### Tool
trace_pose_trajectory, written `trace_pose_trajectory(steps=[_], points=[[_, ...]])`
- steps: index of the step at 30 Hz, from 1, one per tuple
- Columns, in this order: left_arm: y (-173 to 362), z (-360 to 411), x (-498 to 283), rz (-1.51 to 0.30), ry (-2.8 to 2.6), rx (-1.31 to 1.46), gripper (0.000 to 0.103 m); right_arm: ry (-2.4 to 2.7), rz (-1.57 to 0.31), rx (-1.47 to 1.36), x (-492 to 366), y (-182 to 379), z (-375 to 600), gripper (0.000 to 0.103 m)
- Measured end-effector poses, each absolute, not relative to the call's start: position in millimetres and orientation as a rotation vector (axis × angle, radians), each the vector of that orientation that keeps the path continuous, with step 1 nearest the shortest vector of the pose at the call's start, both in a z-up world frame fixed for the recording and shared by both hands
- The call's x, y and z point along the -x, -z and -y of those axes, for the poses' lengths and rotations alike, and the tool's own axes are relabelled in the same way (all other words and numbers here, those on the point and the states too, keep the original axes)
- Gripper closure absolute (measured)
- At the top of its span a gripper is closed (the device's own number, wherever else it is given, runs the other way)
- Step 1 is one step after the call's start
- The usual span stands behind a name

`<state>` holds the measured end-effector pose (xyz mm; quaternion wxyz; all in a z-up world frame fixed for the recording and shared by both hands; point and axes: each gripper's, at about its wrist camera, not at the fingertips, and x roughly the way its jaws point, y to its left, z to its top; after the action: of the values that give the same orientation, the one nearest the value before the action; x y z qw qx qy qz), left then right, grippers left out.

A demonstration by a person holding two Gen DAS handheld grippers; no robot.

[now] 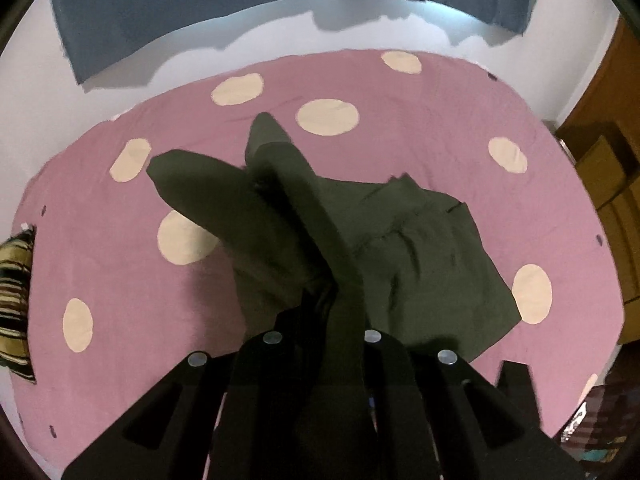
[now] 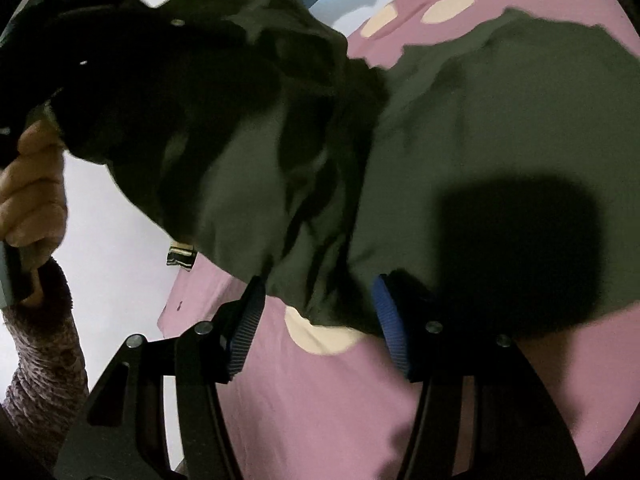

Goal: Fold small clothes

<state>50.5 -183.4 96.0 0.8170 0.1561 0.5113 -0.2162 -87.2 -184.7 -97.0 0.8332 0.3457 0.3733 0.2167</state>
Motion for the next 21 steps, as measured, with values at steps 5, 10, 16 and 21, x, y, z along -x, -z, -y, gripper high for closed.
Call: trace_pose_trajectory(steps=[5, 10, 16, 21], points=[[-72.4, 230.5, -32.9, -1.070, 0.419, -0.416, 0.095, -0.404, -0.781, -0.742, 124.8, 98.4, 225.1, 0.046], [-44.2, 267.0, -14.6, -1.015, 0.348, -0.523, 0.095, -0.340, -0.771, -0.788, 158.5, 107.2, 263.5, 0.046], [-11.6, 298.3, 7.6, -0.913, 0.248, -0.636, 0.094, -0.302, -0.761, -0.861, 182.4, 128.0, 286.3, 0.046], [8.2, 315.8, 19.9, -0.840, 0.175, -0.694, 0.093, -0.283, -0.743, -0.910, 182.1, 137.0, 318.9, 0.046]])
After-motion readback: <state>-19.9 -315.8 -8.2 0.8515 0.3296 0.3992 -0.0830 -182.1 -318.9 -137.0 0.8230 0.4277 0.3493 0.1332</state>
